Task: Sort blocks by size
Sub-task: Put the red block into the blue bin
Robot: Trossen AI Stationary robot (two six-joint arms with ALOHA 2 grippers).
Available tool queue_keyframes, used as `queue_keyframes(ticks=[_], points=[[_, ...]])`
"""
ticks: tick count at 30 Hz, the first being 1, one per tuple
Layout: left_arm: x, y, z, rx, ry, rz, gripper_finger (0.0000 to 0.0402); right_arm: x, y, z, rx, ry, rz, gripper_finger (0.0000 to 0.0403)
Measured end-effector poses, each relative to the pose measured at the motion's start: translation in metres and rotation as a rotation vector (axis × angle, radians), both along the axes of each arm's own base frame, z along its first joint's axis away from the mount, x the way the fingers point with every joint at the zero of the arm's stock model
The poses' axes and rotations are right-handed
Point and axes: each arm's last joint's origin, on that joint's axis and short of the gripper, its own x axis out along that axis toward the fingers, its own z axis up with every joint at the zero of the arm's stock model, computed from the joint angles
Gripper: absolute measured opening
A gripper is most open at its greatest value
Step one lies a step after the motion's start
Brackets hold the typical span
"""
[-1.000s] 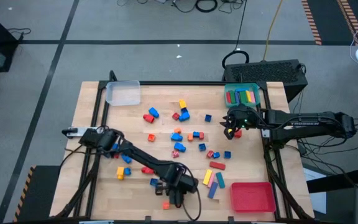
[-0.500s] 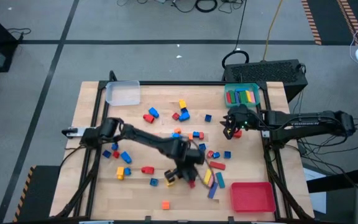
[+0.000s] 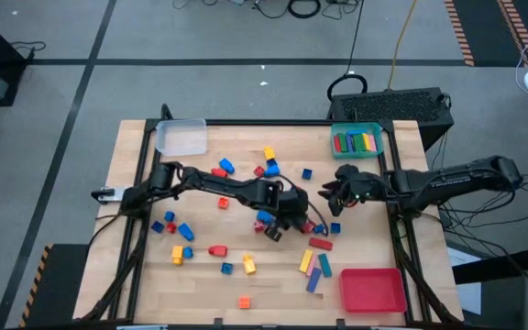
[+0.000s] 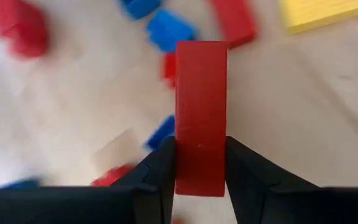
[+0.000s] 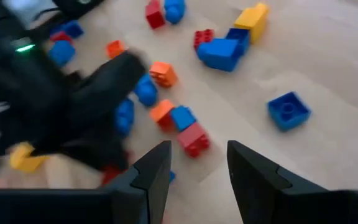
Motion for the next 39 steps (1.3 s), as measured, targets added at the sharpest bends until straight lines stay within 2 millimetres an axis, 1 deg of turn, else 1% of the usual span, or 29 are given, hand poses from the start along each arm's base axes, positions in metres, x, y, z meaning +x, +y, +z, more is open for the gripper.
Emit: queue_keyframes(ticks=[7, 9, 12, 15, 20, 25, 30, 33, 36, 39], points=[[0.003, 0.03, 0.022, 0.05, -0.111, 0.147, 0.0111, 0.0, 0.007, 0.0, 0.03, -0.009, -0.002, 0.0141], [0.0, 0.036, 0.031, 0.079, -0.127, 0.193, 0.0111, 0.0, 0.008, 0.0, 0.025, -0.017, -0.023, 0.0141], [0.0, 0.044, 0.045, 0.105, -0.198, 0.238, 0.0111, 0.002, 0.007, 0.002, 0.011, -0.048, -0.055, 0.0141], [-0.002, 0.049, 0.054, 0.119, -0.229, 0.267, 0.0111, 0.006, 0.007, 0.006, 0.004, -0.109, -0.064, 0.0141], [0.0, 0.049, 0.062, 0.142, -0.288, 0.279, 0.0111, 0.01, 0.006, 0.011, -0.012, -0.17, -0.068, 0.0141], [0.001, 0.049, 0.063, 0.171, -0.307, 0.297, 0.0111, 0.01, 0.006, 0.011, -0.02, -0.17, -0.085, 0.014], [0.002, 0.046, 0.064, 0.203, -0.332, 0.327, 0.0111, 0.008, 0.005, 0.01, -0.004, -0.158, -0.129, 0.0122], [0.003, 0.04, 0.066, 0.253, -0.347, 0.336, 0.0111, 0.008, 0.004, 0.01, -0.006, -0.16, -0.153, 0.0113], [0.003, 0.033, 0.067, 0.332, -0.349, 0.351, 0.0111, 0.008, 0.004, 0.013, 0.0, -0.191, -0.152, 0.0115], [0.003, 0.031, 0.068, 0.364, -0.361, 0.358, 0.0111, 0.005, 0.004, 0.018, -0.002, -0.219, -0.149, 0.0127]])
